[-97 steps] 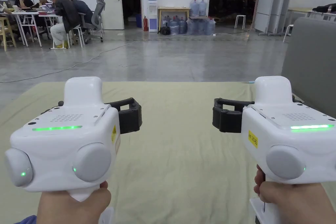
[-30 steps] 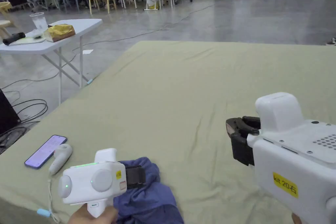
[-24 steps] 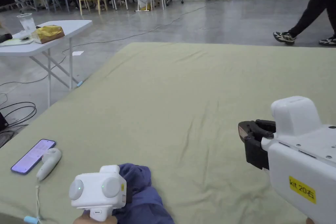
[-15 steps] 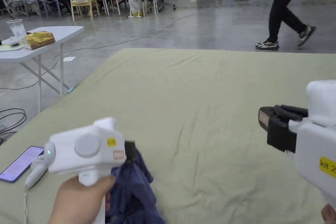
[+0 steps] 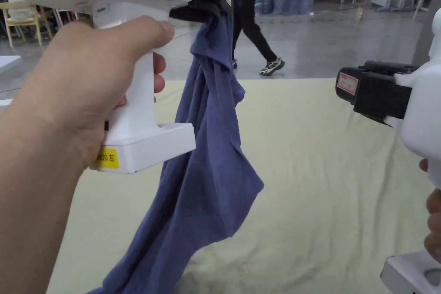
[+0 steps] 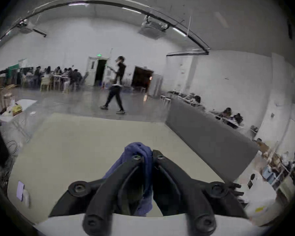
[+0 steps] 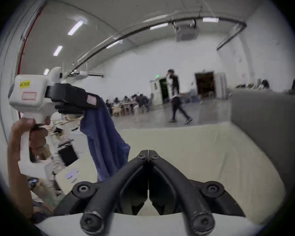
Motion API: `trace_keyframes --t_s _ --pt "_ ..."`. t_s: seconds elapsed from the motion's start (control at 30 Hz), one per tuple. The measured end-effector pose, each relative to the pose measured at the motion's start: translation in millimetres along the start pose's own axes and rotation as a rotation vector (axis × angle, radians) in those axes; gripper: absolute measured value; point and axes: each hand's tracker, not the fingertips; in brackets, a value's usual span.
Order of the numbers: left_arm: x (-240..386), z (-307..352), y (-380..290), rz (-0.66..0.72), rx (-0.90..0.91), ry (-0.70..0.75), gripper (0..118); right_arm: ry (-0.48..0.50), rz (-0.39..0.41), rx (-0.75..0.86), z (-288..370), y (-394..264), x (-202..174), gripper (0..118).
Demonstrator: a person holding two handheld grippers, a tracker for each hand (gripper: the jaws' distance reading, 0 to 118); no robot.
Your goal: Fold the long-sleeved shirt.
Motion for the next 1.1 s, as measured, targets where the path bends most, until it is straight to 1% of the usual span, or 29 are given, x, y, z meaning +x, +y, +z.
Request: trace_keyframes --t_s 0.07,0.17,0.27,0.37,0.4,0.43,0.5,0.53,0.6,0.67,0.7,0.73,0.77,0.8,0.83,0.87,0.9,0.93,0.97,1.03,1.1 --pt "11 -30 -22 -0.005 -0.042 -0.003 2 0.005 -0.018 0.012 10 1 9 0" --pt "20 -86 -86 0.06 -0.185 0.0 2 -0.001 -0.036 0.016 18 -3 20 0" --pt "21 -154 -179 0.156 -0.397 -0.014 2 -0.051 -0.004 0.003 20 -15 27 0" --pt "21 -210 -285 0.271 -0.63 -0.003 2 -0.058 -0.013 -0.057 16 -33 37 0" --pt "18 -224 -315 0.327 -0.69 0.0 6 -0.06 -0.02 -0.084 14 -40 40 0" --pt "15 -231 -340 0.404 -0.747 -0.001 27 -0.062 -0.022 -0.105 13 -46 43 0" --pt "9 -242 -373 0.511 -0.867 -0.009 109 -0.068 -0.017 -0.144 9 -58 48 0" --pt "6 -239 -375 0.531 -0.874 -0.045 117 -0.07 -0.016 -0.152 8 -63 50 0" --pt "-3 -218 -347 0.569 -0.728 -0.097 116 -0.069 -0.015 -0.159 7 -69 54 0" --pt "-21 -193 -311 0.548 -0.573 -0.11 115 -0.065 -0.019 -0.162 5 -73 56 0" --pt "-30 -170 -290 0.542 -0.495 -0.102 115 -0.058 -0.028 -0.163 3 -75 56 0" --pt "-42 -151 -275 0.527 -0.433 -0.089 112 -0.045 -0.041 -0.167 2 -79 57 0" --pt "-52 -132 -265 0.48 -0.404 -0.056 104 -0.035 -0.055 -0.177 -1 -84 57 0" --pt "-60 -112 -259 0.416 -0.39 0.016 79 -0.029 -0.071 -0.195 -4 -91 56 0" --pt "-67 -96 -258 0.34 -0.39 0.113 43 -0.026 -0.084 -0.217 -6 -100 56 0" --pt "-73 -80 -262 0.261 -0.391 0.222 1 -0.024 -0.099 -0.243 -9 -111 55 0" --pt "-78 -66 -274 0.193 -0.386 0.326 0 -0.018 -0.111 -0.285 -13 -124 53 0" --pt "-86 -59 -288 0.165 -0.427 0.396 0 -0.012 -0.122 -0.329 -18 -137 53 0" --pt "-91 -55 -305 0.162 -0.455 0.424 0 -0.006 -0.139 -0.372 -22 -149 52 0" --pt "-113 -50 -335 0.272 -0.575 0.35 0 -0.036 -0.195 -0.422 -29 -170 52 0" --pt "-134 -49 -353 0.411 -0.616 0.326 0 -0.041 -0.207 -0.458 -32 -184 54 0"
